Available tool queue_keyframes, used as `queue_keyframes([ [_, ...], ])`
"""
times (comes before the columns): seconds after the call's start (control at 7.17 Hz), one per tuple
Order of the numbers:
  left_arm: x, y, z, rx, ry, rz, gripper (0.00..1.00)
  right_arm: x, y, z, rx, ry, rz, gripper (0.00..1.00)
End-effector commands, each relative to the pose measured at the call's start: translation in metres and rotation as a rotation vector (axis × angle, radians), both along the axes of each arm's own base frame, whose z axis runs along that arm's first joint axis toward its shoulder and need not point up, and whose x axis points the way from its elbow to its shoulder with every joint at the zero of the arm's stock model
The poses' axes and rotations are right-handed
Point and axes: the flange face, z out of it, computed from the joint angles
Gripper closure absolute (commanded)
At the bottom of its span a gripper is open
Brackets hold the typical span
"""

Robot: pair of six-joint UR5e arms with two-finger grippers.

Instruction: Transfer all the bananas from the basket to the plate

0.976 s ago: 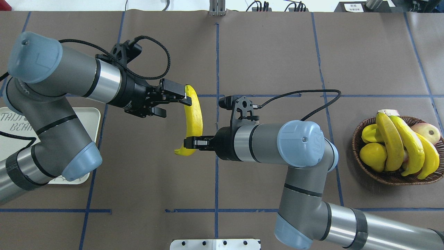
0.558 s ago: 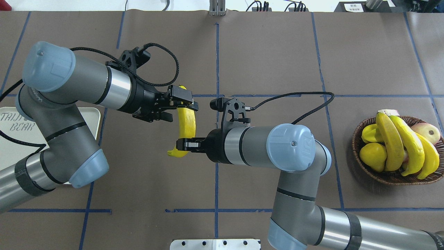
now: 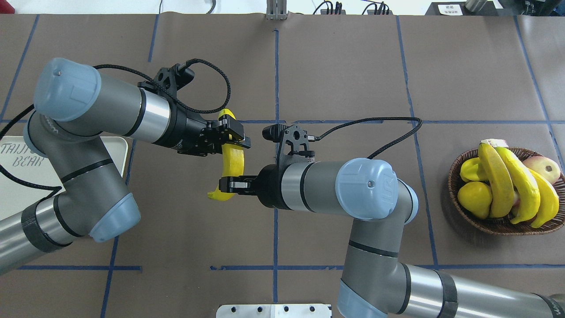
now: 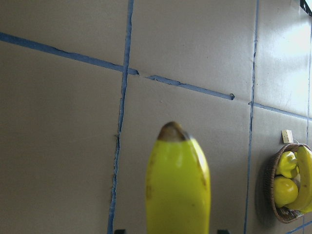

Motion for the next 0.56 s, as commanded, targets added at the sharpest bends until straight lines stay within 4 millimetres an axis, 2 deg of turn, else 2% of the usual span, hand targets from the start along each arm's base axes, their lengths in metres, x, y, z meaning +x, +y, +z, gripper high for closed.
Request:
queue_keyframes([
  [0.0,-0.002,0.0007,-0.0008,0.002,0.004,-0.001,1.0,0.0009,-0.0005,-0.0002,0.003,-0.008,0.0,0.66],
  [0.14,-0.0039,0.0011,-0.0017,0.002,0.007,-0.003,1.0,0.0037,0.0007,-0.0075,-0.003,-0.028,-0.001,0.01],
  [0.42,-0.0076,0.0008,0.0014,-0.013,0.005,-0.008,1.0,0.007,-0.0015,-0.0089,-0.01,-0.031,0.0,0.01],
])
